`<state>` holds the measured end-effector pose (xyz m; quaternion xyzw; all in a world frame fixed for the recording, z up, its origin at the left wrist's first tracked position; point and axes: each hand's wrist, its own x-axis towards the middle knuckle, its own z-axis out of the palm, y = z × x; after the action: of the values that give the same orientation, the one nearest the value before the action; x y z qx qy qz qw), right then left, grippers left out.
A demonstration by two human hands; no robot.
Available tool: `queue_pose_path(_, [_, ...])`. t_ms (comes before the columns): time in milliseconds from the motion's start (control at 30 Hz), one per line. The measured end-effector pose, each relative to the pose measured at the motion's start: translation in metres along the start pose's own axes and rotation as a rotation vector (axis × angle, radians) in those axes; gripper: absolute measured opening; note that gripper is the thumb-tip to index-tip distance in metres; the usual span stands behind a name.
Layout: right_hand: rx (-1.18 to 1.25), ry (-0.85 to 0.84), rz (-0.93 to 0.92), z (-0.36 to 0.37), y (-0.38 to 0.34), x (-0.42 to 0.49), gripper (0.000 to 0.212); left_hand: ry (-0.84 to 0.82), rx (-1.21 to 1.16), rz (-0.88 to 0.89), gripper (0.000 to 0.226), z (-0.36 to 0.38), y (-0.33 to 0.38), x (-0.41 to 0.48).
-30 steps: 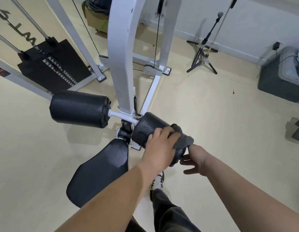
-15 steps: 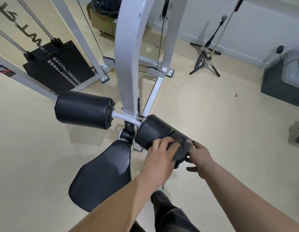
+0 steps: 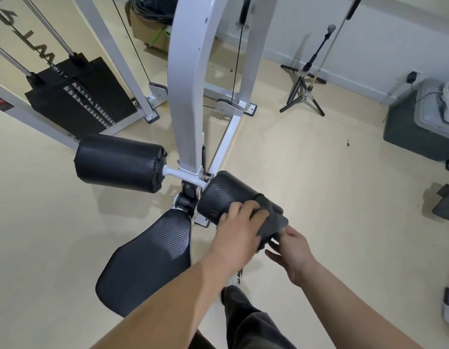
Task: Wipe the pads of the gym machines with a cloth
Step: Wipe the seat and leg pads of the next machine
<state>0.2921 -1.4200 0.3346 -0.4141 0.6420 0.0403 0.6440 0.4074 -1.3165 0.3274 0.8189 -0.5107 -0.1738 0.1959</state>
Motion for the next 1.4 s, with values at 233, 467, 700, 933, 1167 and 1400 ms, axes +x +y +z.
queue_pose_path(233, [-0.322, 0.125, -0.279, 0.020, -0.021, -0.014, 0.034, 0.210, 0.011, -0.430, 0.054, -0.017, -0.051, 0.002])
queue_pose_path(467, [-0.347, 0.082, -0.223, 0.011, -0.029, 0.010, 0.017, 0.076, -0.039, -0.053, 0.064, 0.002, -0.013, -0.016])
queue_pose_path(700, [-0.273, 0.213, -0.257, 0.012, -0.027, 0.011, 0.040, 0.224, 0.020, -0.433, 0.049, -0.025, -0.062, 0.021])
queue_pose_path(933, [-0.278, 0.033, -0.285, 0.010, -0.008, 0.000, 0.059, 0.136, -0.146, -0.150, 0.062, 0.014, 0.001, -0.022])
queue_pose_path(1167, [-0.219, 0.100, -0.047, 0.006, -0.049, 0.027, 0.038, 0.202, -0.014, -0.326, 0.049, -0.023, -0.065, 0.016])
queue_pose_path(1400, [-0.276, 0.043, -0.328, 0.013, 0.002, -0.010, 0.055, 0.159, -0.101, -0.164, 0.059, 0.014, 0.001, -0.007])
